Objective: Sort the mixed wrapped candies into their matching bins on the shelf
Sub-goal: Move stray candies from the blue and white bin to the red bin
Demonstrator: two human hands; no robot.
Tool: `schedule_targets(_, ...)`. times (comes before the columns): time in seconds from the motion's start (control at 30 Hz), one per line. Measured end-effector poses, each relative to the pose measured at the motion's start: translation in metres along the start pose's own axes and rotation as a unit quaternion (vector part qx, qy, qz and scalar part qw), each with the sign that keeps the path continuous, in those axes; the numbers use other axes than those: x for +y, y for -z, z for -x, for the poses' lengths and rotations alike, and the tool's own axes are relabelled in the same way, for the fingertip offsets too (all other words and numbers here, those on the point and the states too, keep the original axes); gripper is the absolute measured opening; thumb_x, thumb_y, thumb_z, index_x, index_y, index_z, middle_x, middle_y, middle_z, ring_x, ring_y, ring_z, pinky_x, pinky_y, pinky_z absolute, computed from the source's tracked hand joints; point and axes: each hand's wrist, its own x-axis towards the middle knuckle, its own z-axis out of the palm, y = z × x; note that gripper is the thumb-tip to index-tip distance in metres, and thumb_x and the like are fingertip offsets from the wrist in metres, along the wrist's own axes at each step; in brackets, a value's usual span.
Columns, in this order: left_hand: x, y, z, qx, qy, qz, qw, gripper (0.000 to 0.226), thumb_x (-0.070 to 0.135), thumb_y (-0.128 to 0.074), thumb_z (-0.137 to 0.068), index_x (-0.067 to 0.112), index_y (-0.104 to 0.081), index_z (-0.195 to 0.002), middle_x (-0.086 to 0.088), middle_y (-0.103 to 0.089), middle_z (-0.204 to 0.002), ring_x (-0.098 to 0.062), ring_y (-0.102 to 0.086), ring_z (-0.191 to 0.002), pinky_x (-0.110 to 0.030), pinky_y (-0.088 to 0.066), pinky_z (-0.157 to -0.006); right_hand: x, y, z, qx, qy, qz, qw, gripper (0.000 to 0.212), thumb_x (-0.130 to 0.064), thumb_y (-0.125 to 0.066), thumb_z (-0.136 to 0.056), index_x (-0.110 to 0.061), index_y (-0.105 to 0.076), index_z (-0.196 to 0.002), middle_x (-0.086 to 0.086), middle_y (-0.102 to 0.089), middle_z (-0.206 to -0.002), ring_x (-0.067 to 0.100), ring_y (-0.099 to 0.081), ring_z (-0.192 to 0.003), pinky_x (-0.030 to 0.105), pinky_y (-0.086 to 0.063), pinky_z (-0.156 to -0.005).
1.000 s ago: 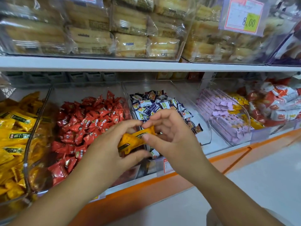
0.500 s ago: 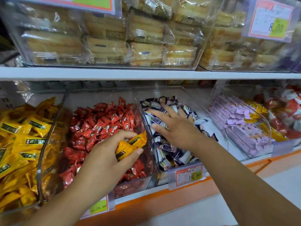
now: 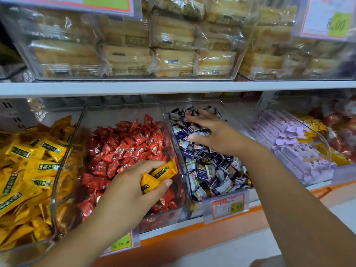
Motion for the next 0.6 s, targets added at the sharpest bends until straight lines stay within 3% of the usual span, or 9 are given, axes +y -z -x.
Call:
schedule_targets(0.07, -0.001, 0.000, 0.000, -0.008, -0.015, -0.014, 1.000, 0.024, 0.058, -0.054, -0.074, 0.049, -0.060, -0.095, 0.015, -0.060, -0.096, -0.011, -0.057, -0.086, -0.028, -0.044, -0.074, -0.006, 0.013, 0.023, 0.002, 0.008, 0.008, 1.000, 0.049, -0.038, -0.060, -0.092, -0.045, -0.045, -0.138, -0.012, -0.029, -0.155, 0.007, -0.023, -0.143, 0.018, -0.019, -0.107)
schedule_targets(0.17, 0.000, -0.001, 0.000, -0.010, -0.017, -0.023, 1.000, 0.024, 0.059, -0.052, -0.075, 0.046, -0.057, -0.095, 0.013, -0.058, -0.094, -0.015, -0.055, -0.080, -0.034, -0.046, -0.071, -0.002, 0.027, 0.058, 0.001, -0.037, 0.070, 0.997, 0.032, -0.030, -0.060, -0.094, -0.039, -0.060, -0.125, -0.013, -0.055, -0.133, 0.008, -0.053, -0.118, 0.015, -0.038, -0.083)
schedule_targets(0.23, 0.000, -0.002, 0.000, -0.012, -0.019, -0.035, 0.999, 0.024, 0.059, -0.052, -0.075, 0.047, -0.055, -0.095, 0.017, -0.057, -0.097, -0.013, -0.055, -0.078, -0.029, -0.046, -0.068, 0.010, 0.035, 0.079, 0.001, -0.079, 0.102, 0.992, 0.020, -0.021, -0.061, -0.094, -0.034, -0.068, -0.107, -0.013, -0.065, -0.103, 0.009, -0.062, -0.095, 0.013, -0.043, -0.067)
schedule_targets(0.3, 0.001, -0.003, 0.000, -0.013, -0.019, -0.047, 0.999, 0.025, 0.059, -0.050, -0.074, 0.046, -0.056, -0.093, 0.024, -0.054, -0.101, -0.009, -0.055, -0.081, -0.025, -0.043, -0.069, 0.023, 0.044, 0.098, 0.002, -0.118, 0.109, 0.987, 0.023, -0.012, -0.063, -0.092, -0.034, -0.068, -0.086, -0.013, -0.067, -0.085, 0.009, -0.065, -0.080, 0.012, -0.048, -0.065)
schedule_targets(0.37, 0.001, -0.004, 0.000, -0.014, -0.020, -0.056, 0.998, 0.027, 0.060, -0.048, -0.074, 0.044, -0.055, -0.094, 0.028, -0.051, -0.105, -0.006, -0.055, -0.085, -0.022, -0.042, -0.071, 0.031, 0.047, 0.110, -0.015, -0.136, 0.107, 0.985, 0.025, -0.010, -0.064, -0.091, -0.034, -0.069, -0.086, -0.009, -0.071, -0.090, 0.008, -0.065, -0.081, 0.010, -0.049, -0.068)
schedule_targets(0.47, 0.001, -0.005, -0.001, -0.017, -0.022, -0.058, 0.998, 0.021, 0.056, -0.051, -0.078, 0.041, -0.055, -0.092, 0.028, -0.050, -0.101, -0.005, -0.054, -0.083, -0.017, -0.040, -0.069, 0.034, 0.035, 0.113, -0.059, -0.149, 0.133, 0.978, 0.024, -0.014, -0.061, -0.093, -0.029, -0.069, -0.111, -0.008, -0.066, -0.105, 0.006, -0.061, -0.089, 0.004, -0.041, -0.065)
schedule_targets(0.6, 0.002, -0.006, 0.000, -0.013, -0.023, -0.049, 0.998, 0.012, 0.039, -0.062, -0.086, 0.033, -0.055, -0.080, 0.019, -0.054, -0.086, -0.009, -0.051, -0.068, -0.019, -0.039, -0.059, 0.026, 0.021, 0.103, -0.097, -0.165, 0.145, 0.971, 0.046, -0.020, -0.052, -0.099, -0.033, -0.043, -0.142, -0.001, -0.054, -0.133, 0.012, -0.053, -0.100, 0.020, -0.037, -0.074)
